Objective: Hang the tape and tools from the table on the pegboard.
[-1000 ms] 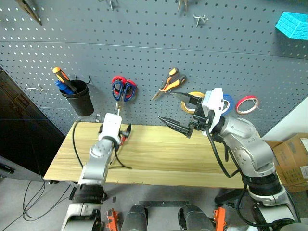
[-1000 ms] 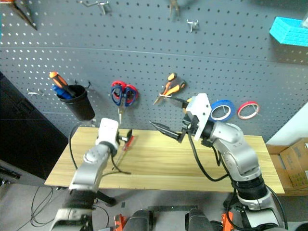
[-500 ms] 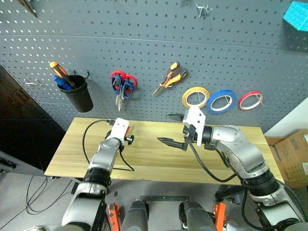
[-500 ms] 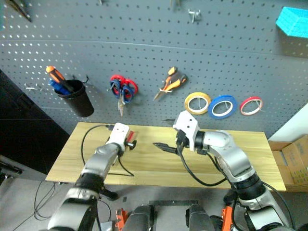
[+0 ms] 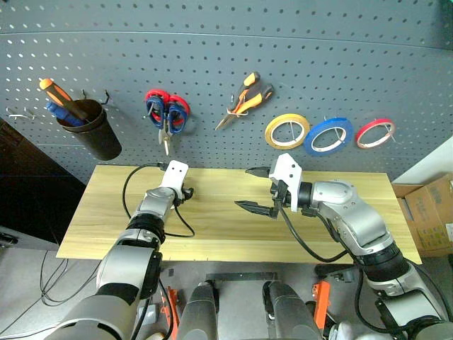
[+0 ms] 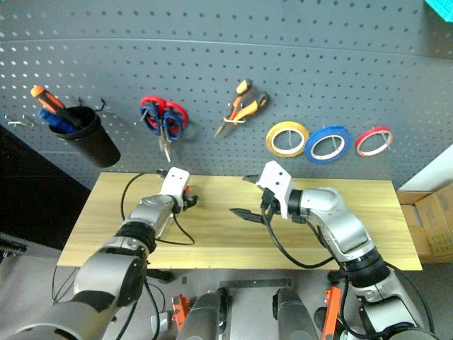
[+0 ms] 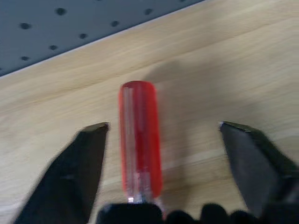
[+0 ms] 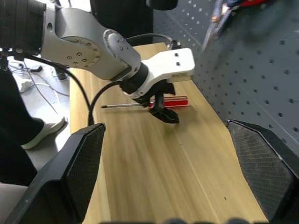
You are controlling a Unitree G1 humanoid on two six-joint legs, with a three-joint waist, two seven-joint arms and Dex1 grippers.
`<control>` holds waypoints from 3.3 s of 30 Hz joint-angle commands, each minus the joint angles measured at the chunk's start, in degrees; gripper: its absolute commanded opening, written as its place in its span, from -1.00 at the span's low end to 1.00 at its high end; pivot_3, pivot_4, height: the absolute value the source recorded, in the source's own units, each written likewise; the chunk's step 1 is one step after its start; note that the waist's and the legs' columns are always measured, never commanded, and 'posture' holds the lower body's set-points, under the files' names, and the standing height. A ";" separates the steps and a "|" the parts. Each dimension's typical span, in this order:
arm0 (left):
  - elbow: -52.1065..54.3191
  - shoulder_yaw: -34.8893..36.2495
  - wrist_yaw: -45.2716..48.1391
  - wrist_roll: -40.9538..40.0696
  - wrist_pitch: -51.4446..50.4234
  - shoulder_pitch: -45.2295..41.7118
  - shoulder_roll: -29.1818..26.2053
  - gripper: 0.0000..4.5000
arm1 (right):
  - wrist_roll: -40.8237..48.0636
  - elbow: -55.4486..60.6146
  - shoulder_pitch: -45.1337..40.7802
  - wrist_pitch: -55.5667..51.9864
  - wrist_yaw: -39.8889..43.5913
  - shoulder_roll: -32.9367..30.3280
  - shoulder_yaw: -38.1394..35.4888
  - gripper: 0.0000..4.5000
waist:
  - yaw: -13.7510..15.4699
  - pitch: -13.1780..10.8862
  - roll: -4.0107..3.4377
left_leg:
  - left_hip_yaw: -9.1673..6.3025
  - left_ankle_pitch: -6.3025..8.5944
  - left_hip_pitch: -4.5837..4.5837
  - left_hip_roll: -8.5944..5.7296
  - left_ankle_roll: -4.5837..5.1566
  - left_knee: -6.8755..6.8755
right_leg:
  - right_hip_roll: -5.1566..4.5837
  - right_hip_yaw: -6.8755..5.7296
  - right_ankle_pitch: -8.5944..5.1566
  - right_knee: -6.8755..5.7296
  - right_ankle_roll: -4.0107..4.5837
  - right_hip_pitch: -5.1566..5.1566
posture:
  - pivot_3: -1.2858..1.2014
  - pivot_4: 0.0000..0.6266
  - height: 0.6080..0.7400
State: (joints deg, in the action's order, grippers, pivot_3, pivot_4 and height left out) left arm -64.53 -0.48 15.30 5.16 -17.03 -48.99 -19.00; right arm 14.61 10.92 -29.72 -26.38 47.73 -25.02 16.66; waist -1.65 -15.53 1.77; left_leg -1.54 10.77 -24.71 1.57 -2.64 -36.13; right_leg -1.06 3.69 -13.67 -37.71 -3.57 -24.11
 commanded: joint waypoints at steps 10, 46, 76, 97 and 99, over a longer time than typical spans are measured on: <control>-3.44 0.43 2.27 -0.11 -1.64 0.33 0.49 -0.63 | 0.00 2.49 0.60 0.09 -1.09 0.05 -1.60 1.00 | -0.96 -0.32 -0.02 | 0.05 -0.05 0.20 0.02 -0.01 0.00 | 0.03 0.07 0.00 -0.19 -0.01 0.03 | 0.00 0.07 1.00; 56.65 14.02 -14.15 3.12 -3.84 -3.84 -10.03 -0.63 | 19.39 1.45 -14.96 -2.43 -17.54 23.71 -13.45 1.00 | 5.42 5.36 1.30 | -0.38 -0.28 -0.10 0.15 -0.59 0.12 | 0.07 -0.66 0.28 0.12 0.46 -0.01 | 0.22 -0.92 1.00; 22.11 17.62 -17.31 -9.62 17.12 -6.74 -8.07 0.10 | 15.41 1.48 -11.87 0.27 -19.59 20.64 -13.74 1.00 | 3.98 8.50 1.42 | -0.63 -0.49 -0.03 0.21 -0.80 0.11 | 0.13 -0.95 0.47 -0.33 0.76 0.01 | 0.14 -1.00 1.00; 72.18 2.67 -12.48 -8.46 -0.95 12.44 1.34 0.98 | -4.08 9.09 1.86 6.87 -30.69 14.16 -11.61 1.00 | 4.60 10.69 1.10 | -0.70 -0.63 0.58 0.17 -0.82 0.16 | 0.15 -0.94 0.46 -0.10 0.85 0.73 | 0.13 -0.95 1.00; 74.89 -0.65 -11.28 -9.42 -3.93 19.10 4.83 0.98 | -8.21 9.52 9.32 5.26 -36.10 14.80 -11.87 1.00 | 4.53 11.24 0.79 | -0.63 -0.61 0.90 0.18 -0.81 0.24 | 0.14 -0.89 0.31 0.05 1.02 1.03 | 0.12 -0.93 1.00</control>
State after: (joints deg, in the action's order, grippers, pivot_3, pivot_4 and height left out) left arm 7.59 1.41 3.07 -3.45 -18.61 -32.36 -15.43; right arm 9.46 19.14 -23.05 -20.67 15.81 -10.47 5.78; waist 2.88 -4.29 2.57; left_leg -2.15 10.16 -23.79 1.74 -3.44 -35.88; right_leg -0.93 2.83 -13.52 -37.65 -2.42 -23.06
